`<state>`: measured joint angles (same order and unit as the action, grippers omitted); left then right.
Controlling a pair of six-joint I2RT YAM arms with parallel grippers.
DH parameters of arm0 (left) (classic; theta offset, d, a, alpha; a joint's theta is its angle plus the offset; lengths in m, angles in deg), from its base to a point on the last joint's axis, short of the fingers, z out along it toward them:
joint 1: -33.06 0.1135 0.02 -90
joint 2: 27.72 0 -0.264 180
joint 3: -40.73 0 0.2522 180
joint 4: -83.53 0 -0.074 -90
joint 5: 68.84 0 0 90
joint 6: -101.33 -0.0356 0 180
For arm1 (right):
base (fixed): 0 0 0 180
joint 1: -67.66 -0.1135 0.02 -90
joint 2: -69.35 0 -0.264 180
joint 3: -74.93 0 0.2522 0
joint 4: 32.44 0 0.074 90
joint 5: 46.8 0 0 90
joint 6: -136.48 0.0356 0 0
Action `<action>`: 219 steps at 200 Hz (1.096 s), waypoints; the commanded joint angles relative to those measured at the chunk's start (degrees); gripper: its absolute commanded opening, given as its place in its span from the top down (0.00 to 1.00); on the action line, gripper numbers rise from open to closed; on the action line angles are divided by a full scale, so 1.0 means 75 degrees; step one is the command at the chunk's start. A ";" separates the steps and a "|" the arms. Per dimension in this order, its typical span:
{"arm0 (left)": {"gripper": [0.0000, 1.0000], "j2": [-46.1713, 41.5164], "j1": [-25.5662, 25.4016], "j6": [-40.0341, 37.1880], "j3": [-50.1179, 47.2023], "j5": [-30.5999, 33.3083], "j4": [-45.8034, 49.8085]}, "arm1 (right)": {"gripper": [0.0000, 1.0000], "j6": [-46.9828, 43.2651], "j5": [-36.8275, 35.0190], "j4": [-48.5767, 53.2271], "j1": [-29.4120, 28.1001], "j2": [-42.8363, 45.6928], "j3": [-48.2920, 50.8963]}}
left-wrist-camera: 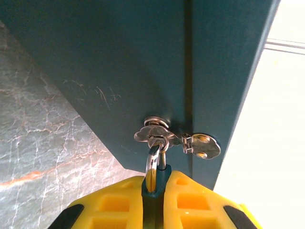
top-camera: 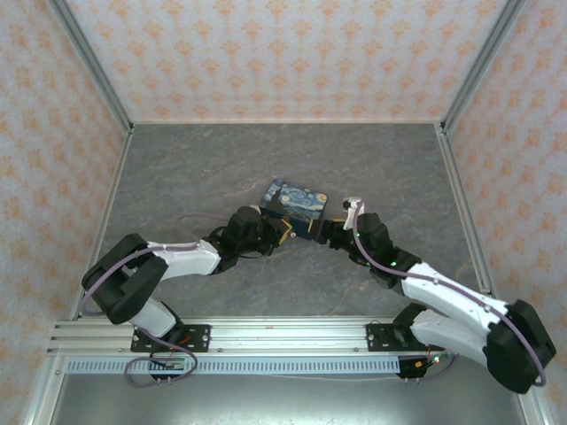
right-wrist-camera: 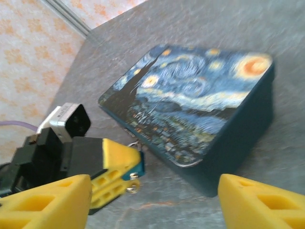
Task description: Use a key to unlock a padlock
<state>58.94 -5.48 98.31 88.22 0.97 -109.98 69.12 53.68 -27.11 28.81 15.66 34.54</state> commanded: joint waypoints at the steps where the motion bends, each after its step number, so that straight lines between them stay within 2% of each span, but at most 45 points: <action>1: 1.00 -0.0509 -0.0061 -0.0277 0.0362 0.0196 0.0833 | 0.20 -0.1757 -0.0807 0.1099 -0.0011 0.0831 -0.0264; 14: 1.00 -0.0642 -0.0062 -0.0390 0.0452 0.0214 0.1146 | 0.17 -0.2581 -0.0715 0.0930 -0.0011 0.1205 -0.0140; 37: 1.00 -0.0768 -0.0069 -0.0394 0.0493 0.0183 0.1319 | 0.18 -0.4246 -0.0188 0.0494 -0.0014 0.1662 0.0211; 66: 1.00 -0.0860 -0.0076 -0.0371 0.0541 0.0164 0.1499 | 0.19 -0.5887 0.0089 0.0739 -0.0024 0.1760 0.0234; 96: 1.00 -0.0907 -0.0070 -0.0300 0.0564 0.0179 0.1612 | 0.19 -0.6923 0.0139 0.0663 -0.0024 0.1602 0.0292; 122: 1.00 -0.0866 -0.0076 -0.0356 0.0658 0.0142 0.1738 | 0.19 -0.7320 0.0183 0.0517 -0.0062 0.1339 0.0305; 189: 1.00 -0.0569 -0.0077 -0.0288 0.0867 0.0029 0.1645 | 0.19 -0.9287 -0.1498 -0.0042 -0.1274 0.0296 0.0364; 219: 1.00 -0.0435 -0.0073 -0.0245 0.0984 -0.0028 0.1643 | 0.19 -0.9557 -0.1927 -0.0484 -0.1630 -0.0071 0.0371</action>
<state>54.69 -5.57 96.78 93.43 0.84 -96.97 2.13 44.70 -25.77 18.42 16.60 36.96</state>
